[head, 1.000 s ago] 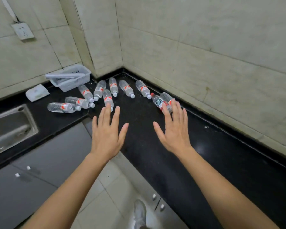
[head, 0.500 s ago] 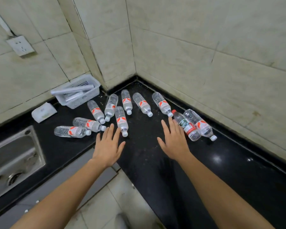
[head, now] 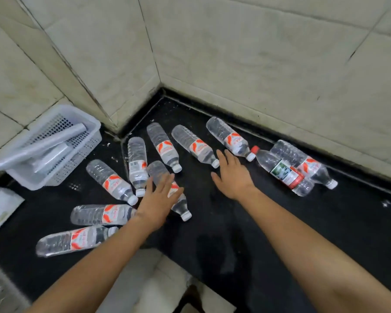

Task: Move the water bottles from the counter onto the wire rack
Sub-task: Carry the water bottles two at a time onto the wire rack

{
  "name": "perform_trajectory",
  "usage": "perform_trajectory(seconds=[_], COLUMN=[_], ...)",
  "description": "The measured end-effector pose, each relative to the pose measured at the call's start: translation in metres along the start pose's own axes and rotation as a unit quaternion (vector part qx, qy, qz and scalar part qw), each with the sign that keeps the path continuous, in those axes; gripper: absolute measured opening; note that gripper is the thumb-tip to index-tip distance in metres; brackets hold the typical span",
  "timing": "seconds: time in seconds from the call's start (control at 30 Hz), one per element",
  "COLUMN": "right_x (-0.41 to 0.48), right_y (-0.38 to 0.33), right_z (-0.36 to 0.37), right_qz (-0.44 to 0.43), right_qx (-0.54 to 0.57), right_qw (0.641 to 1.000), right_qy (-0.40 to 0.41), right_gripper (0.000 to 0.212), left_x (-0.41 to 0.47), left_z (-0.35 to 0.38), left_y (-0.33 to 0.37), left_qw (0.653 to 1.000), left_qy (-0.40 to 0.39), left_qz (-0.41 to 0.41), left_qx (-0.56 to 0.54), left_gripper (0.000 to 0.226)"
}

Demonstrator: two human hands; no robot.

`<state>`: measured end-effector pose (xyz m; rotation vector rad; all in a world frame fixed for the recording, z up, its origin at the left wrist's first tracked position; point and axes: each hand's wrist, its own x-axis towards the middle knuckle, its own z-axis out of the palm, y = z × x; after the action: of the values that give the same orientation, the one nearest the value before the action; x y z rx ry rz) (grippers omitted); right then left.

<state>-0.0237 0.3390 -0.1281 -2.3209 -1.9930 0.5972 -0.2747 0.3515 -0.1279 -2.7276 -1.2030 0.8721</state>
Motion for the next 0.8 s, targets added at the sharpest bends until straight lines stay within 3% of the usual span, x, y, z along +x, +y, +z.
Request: perform_trajectory(seconds=[0.13,0.27,0.43,0.57,0.8], right_x=[0.034,0.049,0.067,0.068,-0.016], right_y=[-0.026,-0.035,-0.027,-0.013,0.017], right_z=[0.018,0.04,0.059,0.058,0.057], right_qz=[0.059,0.12,0.162,0.148,0.149], right_qx=[0.049,0.094,0.117,0.107,0.153], right_qw=[0.996,0.986,0.979,0.983,0.975], right_qy=[-0.037,-0.067,-0.032,-0.001,-0.059], right_gripper=[0.085,0.086,0.05,0.024,0.018], left_x=[0.034,0.052,0.054,0.057,0.057], left_z=[0.028,0.041,0.049,0.047,0.034], left_y=[-0.028,-0.041,-0.039,-0.036,-0.02], left_qw=[0.994,0.99,0.991,0.99,0.988], left_qy=[0.051,0.039,0.064,0.095,0.124], left_qz=[0.094,0.131,0.1,0.089,0.075], left_qx=[0.008,-0.045,-0.059,-0.045,-0.059], left_gripper=[0.093,0.087,0.08,0.084,0.085])
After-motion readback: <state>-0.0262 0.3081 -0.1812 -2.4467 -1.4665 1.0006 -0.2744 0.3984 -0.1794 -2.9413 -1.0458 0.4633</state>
